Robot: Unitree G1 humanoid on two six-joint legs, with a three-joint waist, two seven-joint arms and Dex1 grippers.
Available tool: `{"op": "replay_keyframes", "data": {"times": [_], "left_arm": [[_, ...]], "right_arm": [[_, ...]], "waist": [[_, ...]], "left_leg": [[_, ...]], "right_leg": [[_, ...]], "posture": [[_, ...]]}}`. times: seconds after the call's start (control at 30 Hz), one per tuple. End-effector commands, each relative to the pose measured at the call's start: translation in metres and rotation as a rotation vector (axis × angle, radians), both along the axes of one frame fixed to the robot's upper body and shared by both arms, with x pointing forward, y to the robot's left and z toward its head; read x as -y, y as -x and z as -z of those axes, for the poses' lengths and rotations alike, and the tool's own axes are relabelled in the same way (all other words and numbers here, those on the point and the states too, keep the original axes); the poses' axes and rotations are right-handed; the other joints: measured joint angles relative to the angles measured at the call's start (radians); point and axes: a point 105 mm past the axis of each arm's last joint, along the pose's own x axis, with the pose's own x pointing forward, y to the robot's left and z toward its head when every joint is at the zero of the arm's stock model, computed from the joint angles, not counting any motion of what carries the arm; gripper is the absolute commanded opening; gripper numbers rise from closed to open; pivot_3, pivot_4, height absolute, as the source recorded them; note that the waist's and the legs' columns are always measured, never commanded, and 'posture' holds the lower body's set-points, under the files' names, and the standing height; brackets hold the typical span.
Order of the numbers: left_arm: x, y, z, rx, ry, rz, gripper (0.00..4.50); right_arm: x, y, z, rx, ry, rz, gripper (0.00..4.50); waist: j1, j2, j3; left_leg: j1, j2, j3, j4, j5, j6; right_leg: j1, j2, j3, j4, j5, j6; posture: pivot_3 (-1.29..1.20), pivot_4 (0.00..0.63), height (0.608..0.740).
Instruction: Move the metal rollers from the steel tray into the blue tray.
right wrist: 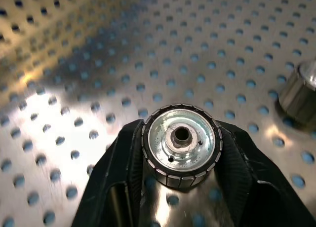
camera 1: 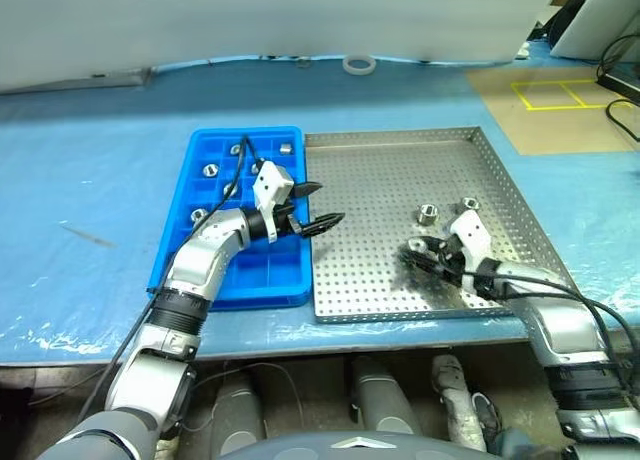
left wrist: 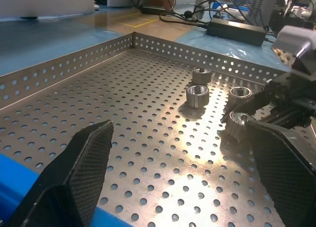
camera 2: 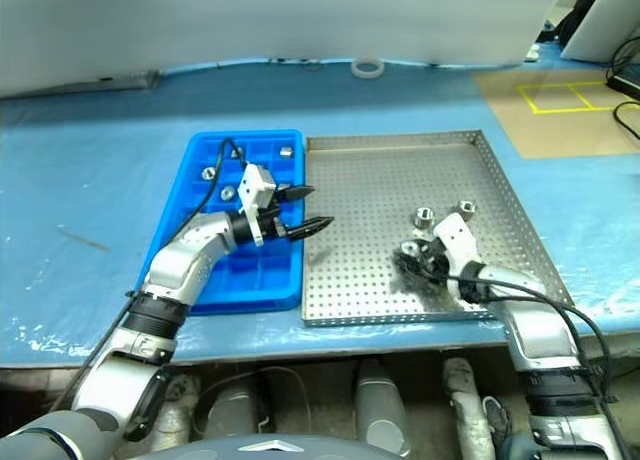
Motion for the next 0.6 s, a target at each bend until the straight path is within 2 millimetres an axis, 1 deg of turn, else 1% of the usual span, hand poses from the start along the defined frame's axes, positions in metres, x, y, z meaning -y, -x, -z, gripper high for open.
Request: {"op": "replay_keyframes", "data": {"times": [0.03, 0.1, 0.13, 0.2, 0.27, 0.3, 0.33, 0.43, 0.47, 0.5, 0.53, 0.6], "left_arm": [[-0.011, 0.002, -0.019, 0.064, 0.031, -0.048, 4.5], [-0.024, 0.002, -0.025, 0.08, 0.056, -0.108, 4.5], [-0.029, 0.002, -0.028, 0.085, 0.064, -0.129, 4.5], [-0.042, 0.006, -0.031, 0.096, 0.075, -0.183, 4.5], [-0.059, 0.012, -0.032, 0.099, 0.081, -0.248, 4.5], [-0.063, 0.014, -0.032, 0.098, 0.081, -0.266, 4.5], [-0.071, 0.018, -0.031, 0.096, 0.081, -0.299, 4.5], [-0.086, 0.028, -0.032, 0.104, 0.062, -0.362, 4.5], [-0.088, 0.029, -0.033, 0.107, 0.057, -0.371, 4.5], [-0.09, 0.03, -0.034, 0.109, 0.056, -0.383, 4.5], [-0.097, 0.033, -0.035, 0.114, 0.052, -0.417, 4.5], [-0.112, 0.046, -0.034, 0.114, 0.05, -0.495, 4.5]], "right_arm": [[-0.009, -0.016, -0.047, 0.141, -0.148, -0.019, 1.64], [-0.025, -0.026, -0.065, 0.178, -0.227, -0.078, 1.64], [-0.031, -0.029, -0.071, 0.185, -0.251, -0.101, 1.64], [-0.048, -0.036, -0.078, 0.188, -0.29, -0.171, 1.64], [-0.071, -0.043, -0.083, 0.189, -0.31, -0.257, 1.64], [-0.077, -0.044, -0.085, 0.189, -0.313, -0.28, 1.64], [-0.092, -0.046, -0.085, 0.187, -0.314, -0.33, 1.64], [-0.125, -0.047, -0.085, 0.178, -0.32, -0.448, 1.64], [-0.129, -0.047, -0.085, 0.176, -0.324, -0.465, 1.64], [-0.133, -0.049, -0.085, 0.175, -0.328, -0.476, 1.64], [-0.143, -0.049, -0.082, 0.169, -0.319, -0.506, 1.64], [-0.164, -0.051, -0.068, 0.174, -0.23, -0.564, 1.64]], "waist": [[0.003, 0.0, 0.0], [0.003, 0.0, 0.0], [0.005, 0.0, 0.0], [0.02, 0.0, 0.0], [0.026, 0.0, 0.0], [0.034, 0.0, 0.0], [0.046, 0.0, 0.0], [0.077, 0.0, 0.0], [0.087, 0.0, 0.0], [0.107, 0.0, 0.0], [0.121, 0.0, 0.0], [0.134, 0.0, 0.0]], "left_leg": [[0.0, 0.0, 0.0, 0.0, 0.0, 0.0], [0.0, 0.0, 0.0, 0.0, 0.0, 0.0], [-0.001, 0.0, 0.0, 0.0, 0.0, 0.0], [0.0, 0.001, 0.0, 0.0, 0.0, 0.0], [0.0, 0.002, -0.001, 0.0, 0.0, -0.001], [0.0, 0.002, -0.001, -0.001, 0.0, -0.001], [0.0, 0.002, -0.001, -0.002, 0.001, -0.001], [0.0, 0.003, -0.001, -0.003, 0.001, -0.002], [0.0, 0.004, -0.001, -0.003, 0.001, -0.002], [0.0, 0.004, -0.001, -0.004, 0.001, -0.002], [0.0, 0.004, -0.001, -0.005, 0.002, -0.003], [0.0, 0.004, -0.001, -0.005, 0.002, -0.003]], "right_leg": [[0.0, 0.0, 0.0, 0.0, 0.001, -0.001], [0.0, 0.0, -0.001, 0.0, 0.003, -0.006], [0.0, -0.001, -0.001, 0.001, 0.004, -0.007], [0.0, -0.001, -0.002, 0.002, 0.004, -0.008], [0.0, -0.001, -0.002, 0.002, 0.004, -0.008], [0.0, -0.001, -0.003, 0.002, 0.004, -0.008], [0.0, -0.001, -0.004, 0.003, 0.004, -0.009], [0.0, -0.002, -0.004, 0.003, 0.003, -0.01], [-0.001, -0.001, -0.004, 0.003, 0.003, -0.011], [-0.001, -0.002, -0.005, 0.003, 0.003, -0.011], [0.0, -0.002, -0.006, 0.003, 0.002, -0.012], [0.0, -0.002, -0.006, 0.003, 0.002, -0.012]], "posture": [[-0.35, 0.15, 0.74], [-0.29, 0.15, 0.74], [-0.25, 0.15, 0.74], [-0.21, 0.15, 0.74], [-0.15, 0.15, 0.74], [-0.15, 0.15, 0.74], [-0.1, 0.15, 0.74], [-0.03, 0.15, 0.74], [-0.01, 0.15, 0.74], [0.03, 0.15, 0.74], [0.08, 0.15, 0.74], [0.11, 0.15, 0.74]]}}
